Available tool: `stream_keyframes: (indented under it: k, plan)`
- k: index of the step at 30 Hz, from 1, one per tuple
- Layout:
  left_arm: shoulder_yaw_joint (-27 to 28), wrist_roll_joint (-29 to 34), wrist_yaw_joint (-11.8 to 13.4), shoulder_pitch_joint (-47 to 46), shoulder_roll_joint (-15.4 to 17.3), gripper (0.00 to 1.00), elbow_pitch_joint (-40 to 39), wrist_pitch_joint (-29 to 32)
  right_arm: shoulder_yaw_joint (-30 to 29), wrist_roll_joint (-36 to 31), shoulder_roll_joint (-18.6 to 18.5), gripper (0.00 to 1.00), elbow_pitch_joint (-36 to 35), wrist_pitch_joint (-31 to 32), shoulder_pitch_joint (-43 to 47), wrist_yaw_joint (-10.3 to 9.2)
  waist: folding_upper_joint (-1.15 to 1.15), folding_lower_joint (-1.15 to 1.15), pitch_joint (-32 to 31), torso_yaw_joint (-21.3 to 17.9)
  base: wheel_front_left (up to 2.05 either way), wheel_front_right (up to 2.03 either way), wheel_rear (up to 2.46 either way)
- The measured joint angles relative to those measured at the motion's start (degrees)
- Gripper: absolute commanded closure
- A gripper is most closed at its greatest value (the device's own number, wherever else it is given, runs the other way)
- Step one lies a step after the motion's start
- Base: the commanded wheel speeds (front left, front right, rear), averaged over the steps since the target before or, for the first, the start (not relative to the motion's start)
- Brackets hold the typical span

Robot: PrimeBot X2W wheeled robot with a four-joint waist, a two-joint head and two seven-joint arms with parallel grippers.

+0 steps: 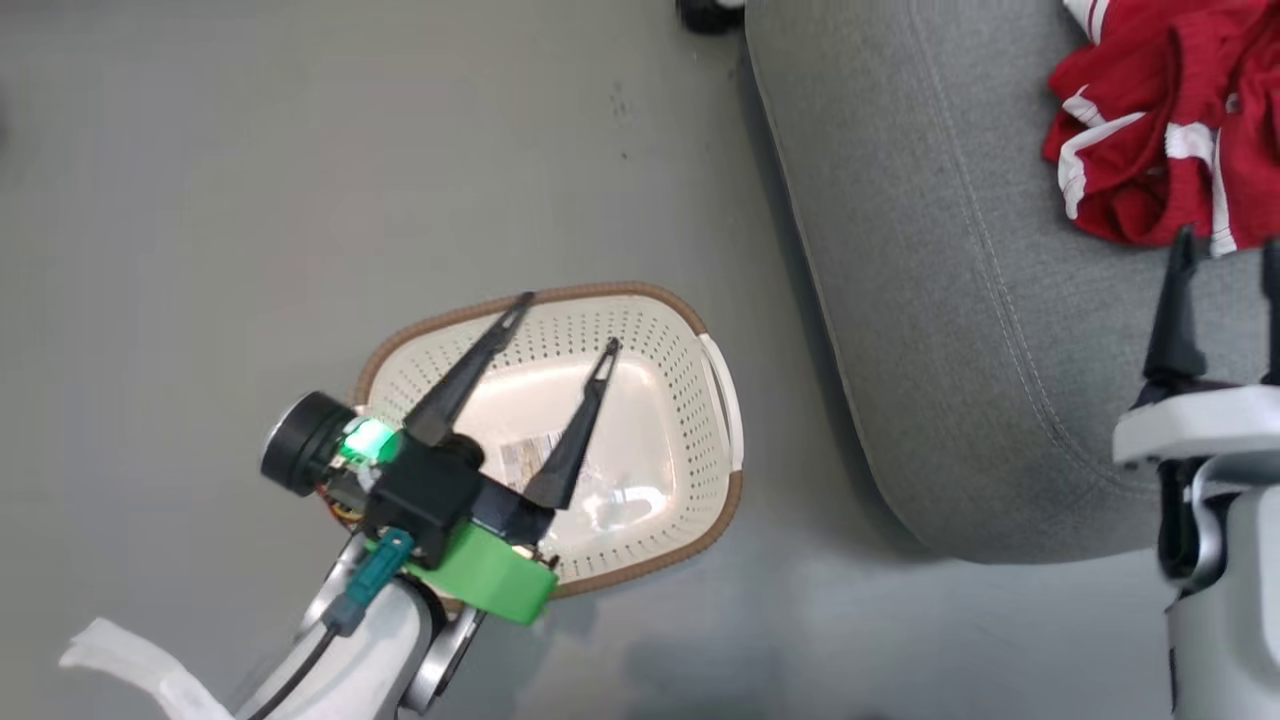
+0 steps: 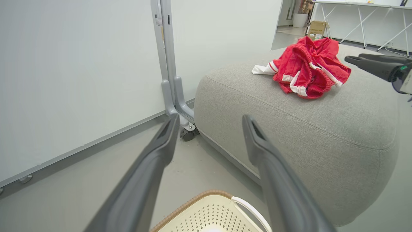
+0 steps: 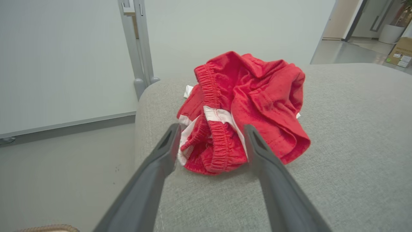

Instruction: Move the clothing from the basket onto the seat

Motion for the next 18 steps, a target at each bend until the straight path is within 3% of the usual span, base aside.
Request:
stream_keyframes:
  k: [11,18]
  plan:
    - [11.40,-3.45,6.89,5.85,-1.74,0.00,2.42,-2.54,9.25,-0.01,3.00,0.00,-13.34,3.46,11.23,0.00,0.00,0.00,-6.48,4.42,0.00,0.00,0.00]
    - [20.95,-2.89,7.38,10.92,-4.09,0.00,1.10,-2.71,12.92,0.49,3.09,0.00,-17.85,5.86,15.60,0.00,0.00,0.00,-9.78,7.94,0.00,0.00,0.00]
